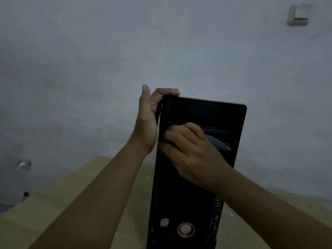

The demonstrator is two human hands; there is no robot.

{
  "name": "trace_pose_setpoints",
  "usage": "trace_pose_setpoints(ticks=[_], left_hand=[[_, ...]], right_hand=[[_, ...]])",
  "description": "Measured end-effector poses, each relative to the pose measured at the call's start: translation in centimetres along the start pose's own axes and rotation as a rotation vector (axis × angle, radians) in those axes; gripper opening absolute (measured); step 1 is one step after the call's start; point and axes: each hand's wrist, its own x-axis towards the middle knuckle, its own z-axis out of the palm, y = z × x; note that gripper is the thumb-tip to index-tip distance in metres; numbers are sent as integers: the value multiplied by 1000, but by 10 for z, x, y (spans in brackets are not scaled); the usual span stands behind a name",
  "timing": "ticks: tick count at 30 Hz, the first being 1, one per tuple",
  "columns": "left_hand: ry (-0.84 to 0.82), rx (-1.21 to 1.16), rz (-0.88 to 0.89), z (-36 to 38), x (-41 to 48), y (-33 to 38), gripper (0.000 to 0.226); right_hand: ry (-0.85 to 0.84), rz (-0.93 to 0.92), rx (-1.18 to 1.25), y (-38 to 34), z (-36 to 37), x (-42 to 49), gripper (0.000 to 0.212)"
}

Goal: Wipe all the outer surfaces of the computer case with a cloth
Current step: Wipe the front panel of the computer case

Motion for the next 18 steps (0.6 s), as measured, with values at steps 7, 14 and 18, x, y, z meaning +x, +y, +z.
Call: trace_pose_setpoints(ticks=[7,14,18], left_hand=[[34,-4,-28,5,-2,6,74],[61,89,3,6,-3,5,70],[99,75,12,11,-3,4,64]], right_hand=[[270,407,-31,3,-4,18,16],[-17,-73,-12,1,-3,-15,20],[203,299,-41,0,-4,-3,18]])
